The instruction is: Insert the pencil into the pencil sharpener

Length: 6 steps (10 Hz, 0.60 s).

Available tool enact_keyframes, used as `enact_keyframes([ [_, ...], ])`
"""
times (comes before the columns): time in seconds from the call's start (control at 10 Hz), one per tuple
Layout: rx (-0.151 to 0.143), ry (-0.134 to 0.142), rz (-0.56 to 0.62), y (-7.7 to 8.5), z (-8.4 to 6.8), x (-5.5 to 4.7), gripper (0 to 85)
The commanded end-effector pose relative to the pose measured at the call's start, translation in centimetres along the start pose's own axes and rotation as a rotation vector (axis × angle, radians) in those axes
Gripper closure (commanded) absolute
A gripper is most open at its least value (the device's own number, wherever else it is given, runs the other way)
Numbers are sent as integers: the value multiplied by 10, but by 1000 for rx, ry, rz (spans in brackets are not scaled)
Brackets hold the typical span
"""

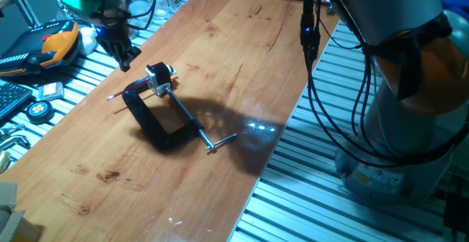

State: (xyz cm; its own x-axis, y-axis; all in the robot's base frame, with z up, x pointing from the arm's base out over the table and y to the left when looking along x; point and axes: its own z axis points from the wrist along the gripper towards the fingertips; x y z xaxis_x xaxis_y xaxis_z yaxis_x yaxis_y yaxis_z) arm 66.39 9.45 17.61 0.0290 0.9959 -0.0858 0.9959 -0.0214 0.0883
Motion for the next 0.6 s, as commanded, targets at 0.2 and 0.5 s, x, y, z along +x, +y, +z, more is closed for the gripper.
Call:
enact_keyframes([
  [0.2, -91, 67, -943, -8, -11, -28, 850],
  [0.5, -117, 104, -1100, -16, -27, -46, 850],
])
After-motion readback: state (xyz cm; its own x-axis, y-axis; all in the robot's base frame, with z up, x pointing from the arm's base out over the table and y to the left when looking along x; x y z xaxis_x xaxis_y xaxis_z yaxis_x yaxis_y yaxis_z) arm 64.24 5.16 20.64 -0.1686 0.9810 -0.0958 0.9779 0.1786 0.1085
